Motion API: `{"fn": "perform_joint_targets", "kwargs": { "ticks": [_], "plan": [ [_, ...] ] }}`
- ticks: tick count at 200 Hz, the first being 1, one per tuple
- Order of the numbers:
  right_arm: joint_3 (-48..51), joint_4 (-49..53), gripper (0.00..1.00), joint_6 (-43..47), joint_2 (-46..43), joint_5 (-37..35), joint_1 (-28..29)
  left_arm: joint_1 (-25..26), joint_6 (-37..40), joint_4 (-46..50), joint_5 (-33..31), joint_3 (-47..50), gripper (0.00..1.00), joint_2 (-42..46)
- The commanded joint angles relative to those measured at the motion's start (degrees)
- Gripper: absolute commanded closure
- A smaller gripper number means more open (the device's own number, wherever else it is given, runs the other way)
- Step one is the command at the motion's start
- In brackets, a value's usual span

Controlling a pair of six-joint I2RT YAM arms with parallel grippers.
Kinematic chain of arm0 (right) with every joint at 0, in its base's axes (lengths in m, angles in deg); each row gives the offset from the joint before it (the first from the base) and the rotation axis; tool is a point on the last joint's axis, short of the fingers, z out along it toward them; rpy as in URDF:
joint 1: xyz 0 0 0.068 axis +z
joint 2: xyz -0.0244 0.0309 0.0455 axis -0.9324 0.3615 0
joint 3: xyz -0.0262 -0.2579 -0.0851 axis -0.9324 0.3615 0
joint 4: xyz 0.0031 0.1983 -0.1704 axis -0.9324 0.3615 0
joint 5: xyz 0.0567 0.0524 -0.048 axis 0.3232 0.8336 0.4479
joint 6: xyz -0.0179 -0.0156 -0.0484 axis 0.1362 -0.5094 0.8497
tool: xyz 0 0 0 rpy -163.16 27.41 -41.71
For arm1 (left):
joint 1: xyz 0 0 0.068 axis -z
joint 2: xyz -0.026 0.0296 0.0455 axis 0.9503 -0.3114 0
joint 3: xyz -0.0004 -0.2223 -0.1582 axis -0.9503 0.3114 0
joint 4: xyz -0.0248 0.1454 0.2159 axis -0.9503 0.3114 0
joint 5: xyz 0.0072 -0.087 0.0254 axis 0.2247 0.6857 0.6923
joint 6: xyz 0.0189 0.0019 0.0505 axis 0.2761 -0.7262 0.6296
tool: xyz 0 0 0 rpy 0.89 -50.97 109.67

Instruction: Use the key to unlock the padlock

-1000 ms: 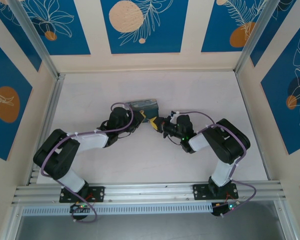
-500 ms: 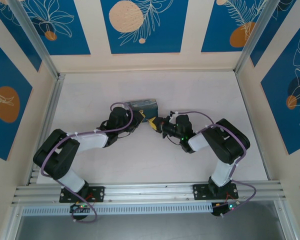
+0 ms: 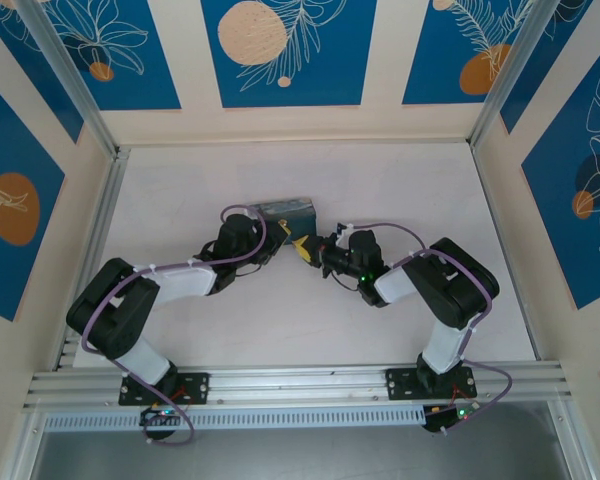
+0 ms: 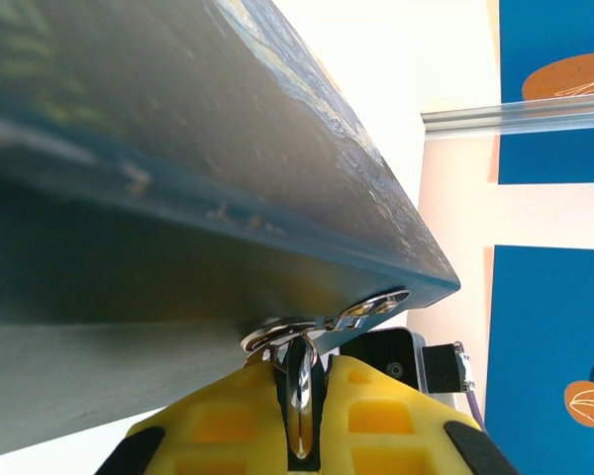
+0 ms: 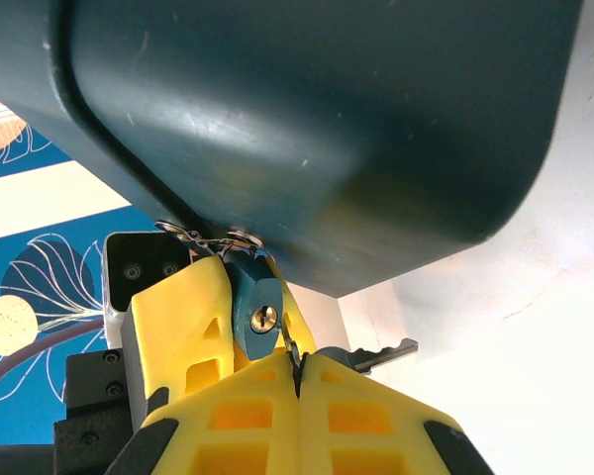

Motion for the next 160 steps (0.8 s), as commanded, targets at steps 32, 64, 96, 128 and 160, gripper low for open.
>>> {"fn": "perform_joint_targets", "kwargs": {
  "ticks": [32, 64, 96, 128, 160],
  "plan": [
    [0.50, -0.31, 1.00, 0.08, -2.39, 0.06, -1.50, -0.06, 0.42, -3.91, 0.56, 0.27, 1.00, 1.85],
    [1.29, 0.48, 1.00, 0.41, -3.17, -0.17, -1.77, -0.01, 0.41, -3.83, 0.56, 0.16, 1.00, 1.68],
    [0.45, 1.39, 1.00, 0.71, -3.17, -0.10, -1.86, -0.02, 0.27, -3.81, 0.65, 0.04, 1.00, 1.71],
    [-0.12, 1.89, 1.00, 0.76, -2.72, 0.09, -1.79, -0.07, 0.42, -3.81, 0.56, 0.08, 1.00, 1.84],
    [0.33, 2.04, 1.00, 0.70, -2.38, -0.09, -1.68, -0.06, 0.32, -3.82, 0.48, 0.06, 1.00, 1.77]
  ]
}}
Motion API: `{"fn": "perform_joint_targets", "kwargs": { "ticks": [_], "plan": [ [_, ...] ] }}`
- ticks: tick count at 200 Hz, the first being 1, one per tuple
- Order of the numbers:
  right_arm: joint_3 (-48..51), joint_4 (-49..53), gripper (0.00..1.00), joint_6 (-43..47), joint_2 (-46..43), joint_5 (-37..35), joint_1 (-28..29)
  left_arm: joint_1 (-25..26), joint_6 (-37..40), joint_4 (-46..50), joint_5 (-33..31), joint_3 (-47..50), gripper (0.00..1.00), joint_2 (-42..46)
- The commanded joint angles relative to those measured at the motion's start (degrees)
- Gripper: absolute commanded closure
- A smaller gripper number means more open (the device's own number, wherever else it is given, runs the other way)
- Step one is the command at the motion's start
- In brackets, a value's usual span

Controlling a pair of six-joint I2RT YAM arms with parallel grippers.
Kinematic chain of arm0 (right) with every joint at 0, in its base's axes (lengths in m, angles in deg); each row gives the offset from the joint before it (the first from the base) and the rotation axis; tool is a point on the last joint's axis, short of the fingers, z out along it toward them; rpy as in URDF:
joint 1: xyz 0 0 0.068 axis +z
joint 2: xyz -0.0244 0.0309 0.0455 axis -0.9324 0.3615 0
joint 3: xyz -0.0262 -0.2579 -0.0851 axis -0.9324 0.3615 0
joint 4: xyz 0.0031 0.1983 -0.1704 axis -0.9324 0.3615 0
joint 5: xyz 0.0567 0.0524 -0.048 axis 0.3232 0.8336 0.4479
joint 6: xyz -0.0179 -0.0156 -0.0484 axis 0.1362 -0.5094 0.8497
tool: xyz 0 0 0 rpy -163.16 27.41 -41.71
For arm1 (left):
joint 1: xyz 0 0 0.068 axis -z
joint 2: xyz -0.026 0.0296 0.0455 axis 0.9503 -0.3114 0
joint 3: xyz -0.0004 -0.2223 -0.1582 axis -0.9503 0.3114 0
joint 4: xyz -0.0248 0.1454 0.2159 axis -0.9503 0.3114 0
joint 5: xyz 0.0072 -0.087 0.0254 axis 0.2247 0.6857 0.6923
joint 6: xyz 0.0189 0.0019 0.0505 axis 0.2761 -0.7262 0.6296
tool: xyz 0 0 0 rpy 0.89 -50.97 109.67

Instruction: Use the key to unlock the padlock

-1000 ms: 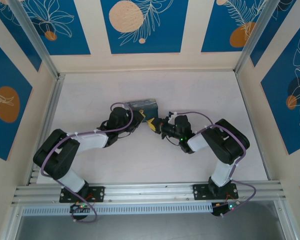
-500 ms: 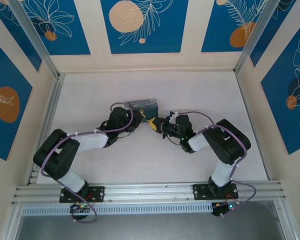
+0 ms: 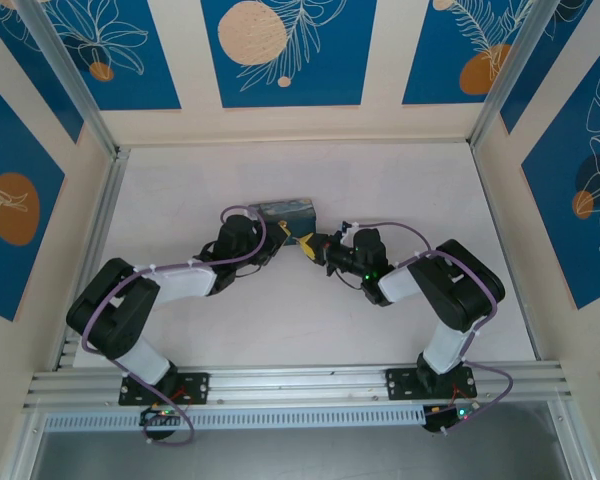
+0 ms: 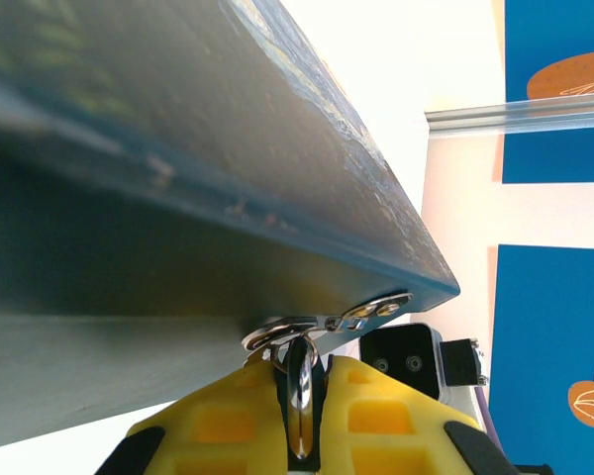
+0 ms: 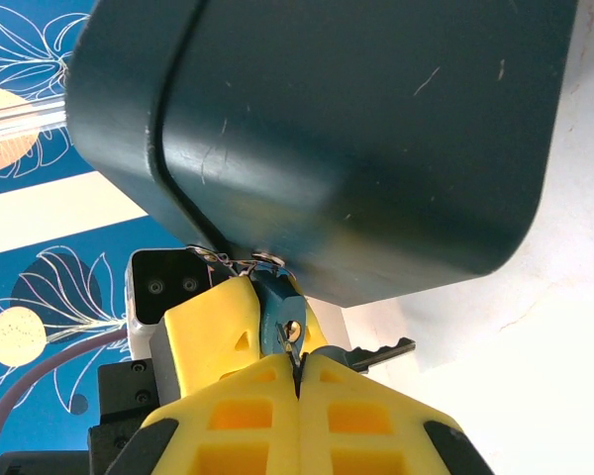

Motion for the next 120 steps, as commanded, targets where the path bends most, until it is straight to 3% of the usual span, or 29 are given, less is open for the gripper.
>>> {"fn": "perform_joint_targets", "kwargs": {
  "ticks": [1, 120],
  "plan": [
    [-0.37, 0.65, 1.00, 0.66, -0.65, -0.46, -0.11, -0.07, 0.33, -3.85, 0.50, -0.19, 1.00, 1.72],
    [-1.46, 0.16, 1.00, 0.07, 1.52, -0.64, 0.55, -0.08, 0.25, -3.93, 0.50, -0.36, 1.00, 1.74]
  ]
}}
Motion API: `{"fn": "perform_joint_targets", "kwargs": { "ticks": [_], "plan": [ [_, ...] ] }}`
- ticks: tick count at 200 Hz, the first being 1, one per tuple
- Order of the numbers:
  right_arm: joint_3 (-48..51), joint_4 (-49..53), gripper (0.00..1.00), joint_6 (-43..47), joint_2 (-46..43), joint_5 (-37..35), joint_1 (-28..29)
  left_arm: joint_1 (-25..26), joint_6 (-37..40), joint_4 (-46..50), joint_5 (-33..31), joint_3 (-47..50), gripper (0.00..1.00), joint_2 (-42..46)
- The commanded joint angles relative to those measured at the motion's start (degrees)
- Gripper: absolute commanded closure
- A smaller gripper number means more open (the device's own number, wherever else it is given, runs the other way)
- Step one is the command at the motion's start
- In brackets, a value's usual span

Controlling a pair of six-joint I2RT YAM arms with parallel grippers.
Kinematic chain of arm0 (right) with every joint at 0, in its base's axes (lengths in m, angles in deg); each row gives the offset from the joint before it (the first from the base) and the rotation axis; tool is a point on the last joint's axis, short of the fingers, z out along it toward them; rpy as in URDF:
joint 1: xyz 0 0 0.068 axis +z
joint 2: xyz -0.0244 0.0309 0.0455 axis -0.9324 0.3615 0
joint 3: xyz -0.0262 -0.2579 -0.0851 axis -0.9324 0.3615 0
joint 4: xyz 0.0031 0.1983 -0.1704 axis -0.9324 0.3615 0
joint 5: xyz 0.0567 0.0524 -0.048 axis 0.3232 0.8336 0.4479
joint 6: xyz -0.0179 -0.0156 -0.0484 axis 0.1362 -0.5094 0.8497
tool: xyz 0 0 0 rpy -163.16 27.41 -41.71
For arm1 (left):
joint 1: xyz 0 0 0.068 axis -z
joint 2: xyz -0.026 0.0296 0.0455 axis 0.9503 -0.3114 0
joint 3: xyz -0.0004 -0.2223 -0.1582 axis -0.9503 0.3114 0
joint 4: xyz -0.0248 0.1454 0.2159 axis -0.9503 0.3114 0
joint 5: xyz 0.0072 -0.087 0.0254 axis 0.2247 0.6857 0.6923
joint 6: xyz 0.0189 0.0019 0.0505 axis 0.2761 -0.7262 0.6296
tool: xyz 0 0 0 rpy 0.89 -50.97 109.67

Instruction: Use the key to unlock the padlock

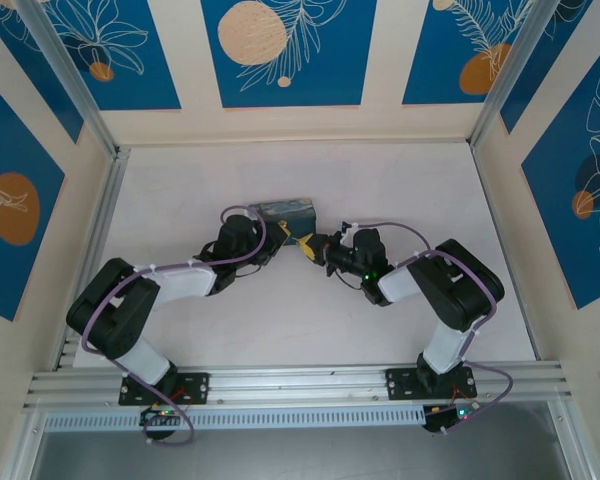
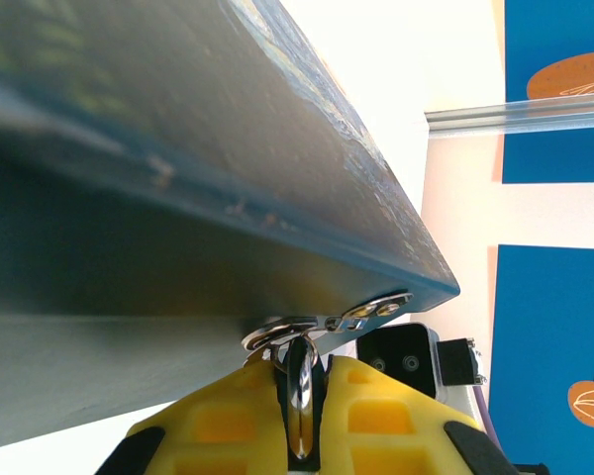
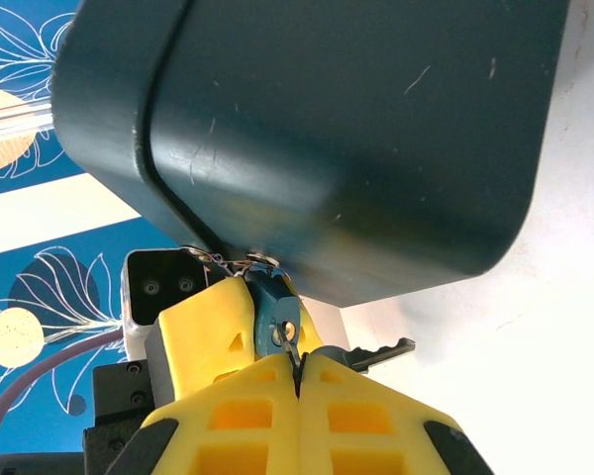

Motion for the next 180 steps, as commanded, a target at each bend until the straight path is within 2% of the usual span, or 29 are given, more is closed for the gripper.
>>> {"fn": "perform_joint_targets", "kwargs": {
  "ticks": [1, 180],
  "plan": [
    [-1.37, 0.16, 1.00, 0.09, 1.16, -0.68, 0.44, -0.04, 0.20, -3.98, 0.50, -0.35, 1.00, 1.70],
    [-2.47, -0.39, 1.00, -0.32, 0.34, -0.72, 0.56, 0.03, 0.14, -4.08, 0.67, -0.19, 1.00, 1.75]
  ]
}}
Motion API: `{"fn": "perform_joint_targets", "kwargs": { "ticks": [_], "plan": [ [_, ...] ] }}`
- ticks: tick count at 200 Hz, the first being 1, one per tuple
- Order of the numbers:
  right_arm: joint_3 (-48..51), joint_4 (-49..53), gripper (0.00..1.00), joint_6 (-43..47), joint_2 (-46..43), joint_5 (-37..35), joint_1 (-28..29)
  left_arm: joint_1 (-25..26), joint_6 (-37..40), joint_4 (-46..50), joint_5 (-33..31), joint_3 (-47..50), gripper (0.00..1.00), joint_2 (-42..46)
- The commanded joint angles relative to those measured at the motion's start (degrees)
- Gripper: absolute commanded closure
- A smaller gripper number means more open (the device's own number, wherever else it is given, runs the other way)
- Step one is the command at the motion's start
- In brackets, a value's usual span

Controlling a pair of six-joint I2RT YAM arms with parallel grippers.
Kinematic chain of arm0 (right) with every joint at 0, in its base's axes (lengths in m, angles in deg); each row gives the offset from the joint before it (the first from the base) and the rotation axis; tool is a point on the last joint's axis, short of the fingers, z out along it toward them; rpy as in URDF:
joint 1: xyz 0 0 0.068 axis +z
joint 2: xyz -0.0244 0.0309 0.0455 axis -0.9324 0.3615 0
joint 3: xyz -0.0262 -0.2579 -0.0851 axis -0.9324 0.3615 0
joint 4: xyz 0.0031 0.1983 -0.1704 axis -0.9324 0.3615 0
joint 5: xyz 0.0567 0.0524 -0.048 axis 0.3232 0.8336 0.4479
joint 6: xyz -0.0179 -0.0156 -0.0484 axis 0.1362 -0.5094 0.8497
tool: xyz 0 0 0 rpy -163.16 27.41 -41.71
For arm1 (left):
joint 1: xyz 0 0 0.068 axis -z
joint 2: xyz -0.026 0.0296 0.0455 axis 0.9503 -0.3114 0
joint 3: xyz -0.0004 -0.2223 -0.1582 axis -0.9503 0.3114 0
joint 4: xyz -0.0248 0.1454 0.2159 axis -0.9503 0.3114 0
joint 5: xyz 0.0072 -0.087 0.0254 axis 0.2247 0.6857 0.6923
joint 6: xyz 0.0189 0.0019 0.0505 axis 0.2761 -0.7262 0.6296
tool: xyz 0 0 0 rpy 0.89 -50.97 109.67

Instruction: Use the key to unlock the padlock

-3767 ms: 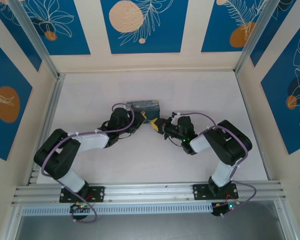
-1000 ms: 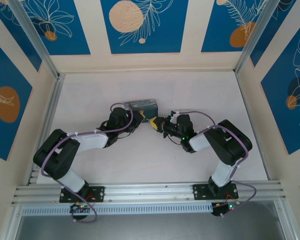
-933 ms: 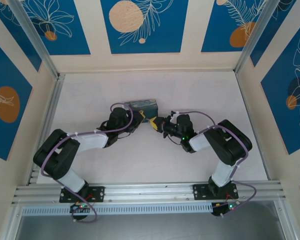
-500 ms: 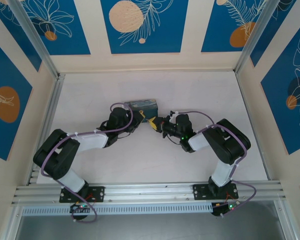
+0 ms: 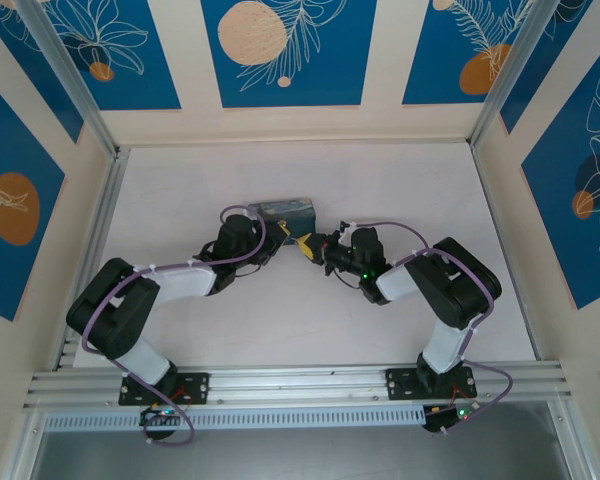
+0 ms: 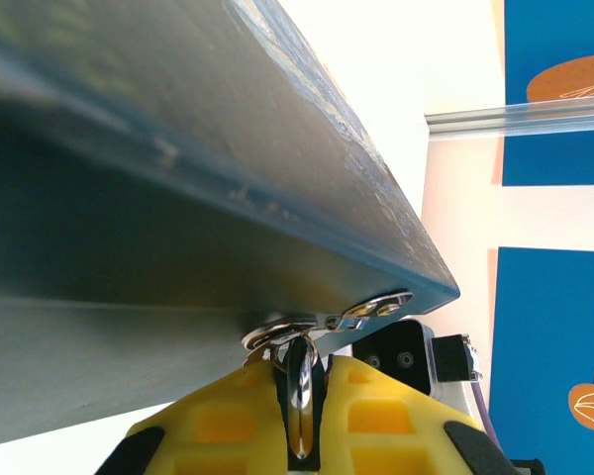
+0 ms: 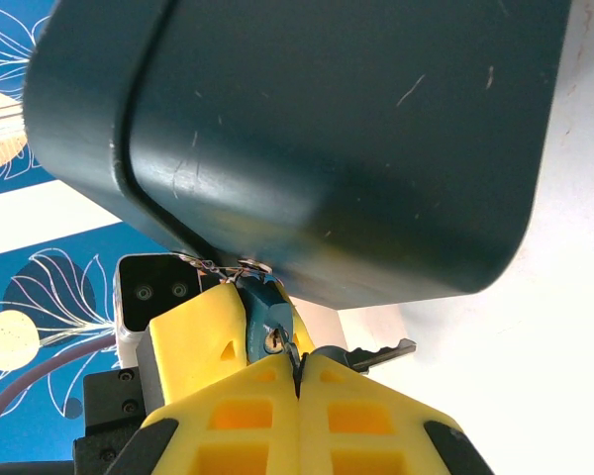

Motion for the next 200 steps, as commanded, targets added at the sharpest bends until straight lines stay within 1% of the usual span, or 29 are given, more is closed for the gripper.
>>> {"fn": "perform_joint_targets", "kwargs": {
  "ticks": [1, 52, 101, 125, 200],
  "plan": [
    [-1.38, -0.84, 1.00, -0.30, -0.73, -0.75, 0.34, 0.06, 0.15, -4.03, 0.74, -0.18, 1.00, 1.75],
    [-1.36, -2.74, 1.00, -1.10, -0.07, -1.25, 0.07, 0.24, -0.19, -4.34, 0.81, -0.28, 1.00, 1.58],
    [-0.68, -12.54, 1.00, -4.69, 4.69, -1.95, 0.16, 0.32, -2.46, -6.17, 1.00, 0.10, 1.00, 1.06],
    [-0.16, -15.44, 1.00, -5.85, 6.77, -2.32, 0.42, 0.52, -4.29, -8.01, 1.18, 0.25, 1.00, 0.78],
    [0.40, -17.13, 1.00, -5.98, 7.71, -2.15, 0.42, 0.62, -6.18, -8.27, 1.00, -0.11, 1.00, 2.01]
  ]
}}
